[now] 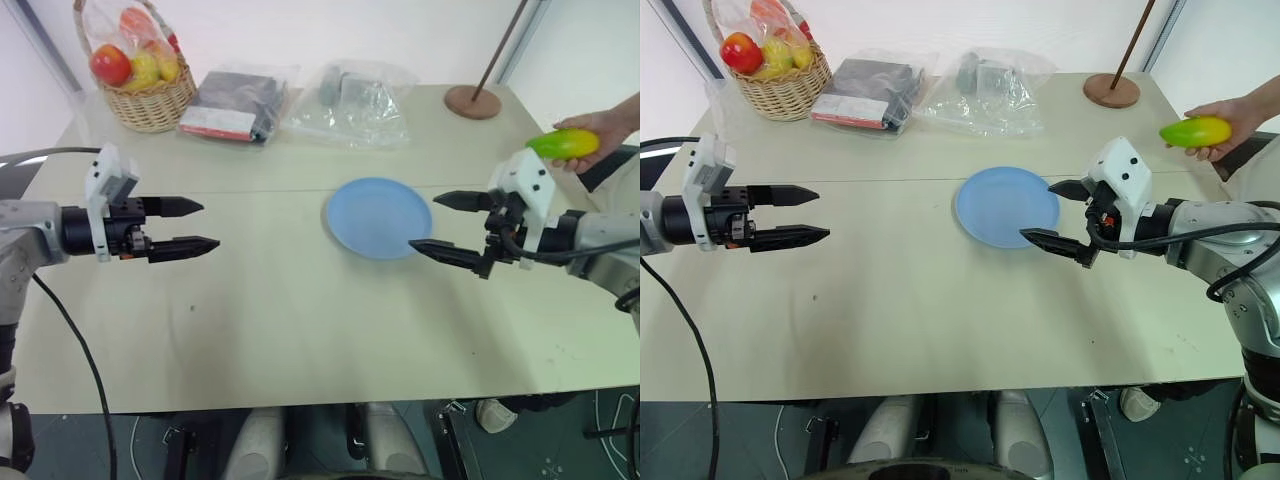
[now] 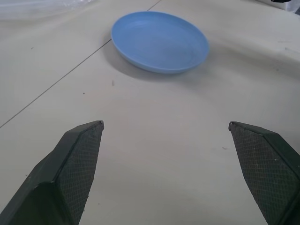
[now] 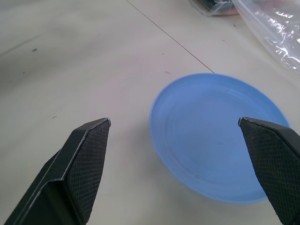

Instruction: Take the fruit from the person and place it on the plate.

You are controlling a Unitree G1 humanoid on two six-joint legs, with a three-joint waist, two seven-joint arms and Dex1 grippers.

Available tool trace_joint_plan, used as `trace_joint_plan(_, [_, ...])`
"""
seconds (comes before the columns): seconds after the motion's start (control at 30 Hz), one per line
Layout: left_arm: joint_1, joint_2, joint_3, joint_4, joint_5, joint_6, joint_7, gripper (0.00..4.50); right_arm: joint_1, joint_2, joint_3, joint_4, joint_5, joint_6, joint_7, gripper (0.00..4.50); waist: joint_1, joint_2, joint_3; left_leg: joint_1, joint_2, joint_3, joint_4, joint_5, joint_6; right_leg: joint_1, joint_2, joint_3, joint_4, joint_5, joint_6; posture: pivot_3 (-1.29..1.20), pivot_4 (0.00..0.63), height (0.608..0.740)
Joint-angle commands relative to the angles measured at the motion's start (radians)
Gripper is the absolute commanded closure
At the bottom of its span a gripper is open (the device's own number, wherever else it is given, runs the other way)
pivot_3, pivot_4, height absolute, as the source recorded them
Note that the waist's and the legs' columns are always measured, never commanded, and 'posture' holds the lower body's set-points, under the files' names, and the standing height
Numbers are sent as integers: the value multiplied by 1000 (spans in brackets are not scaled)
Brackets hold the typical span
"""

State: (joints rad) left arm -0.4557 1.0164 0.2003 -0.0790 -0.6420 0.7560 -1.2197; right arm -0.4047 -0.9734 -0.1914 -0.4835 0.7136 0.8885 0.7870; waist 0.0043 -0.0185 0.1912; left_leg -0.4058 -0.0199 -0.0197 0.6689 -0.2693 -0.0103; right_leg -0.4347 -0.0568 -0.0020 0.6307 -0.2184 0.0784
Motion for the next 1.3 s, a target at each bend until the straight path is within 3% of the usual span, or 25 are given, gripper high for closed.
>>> trace_joint_plan(0.03, [-9,13,16,-21,-11,-10,-8,22,-18,-4,-16,-18,7,-3,-2,0,0,0,0,0,0,0,0,0,0,0,0,0,0,0,0,0,150,740])
trace_joint_plan(1.3, [-34,5,4,-18,-13,-8,-4,22,-13,2,-11,-4,-9,-27,13,0,0,0,0,0,0,0,0,0,0,0,0,0,0,0,0,0,150,740])
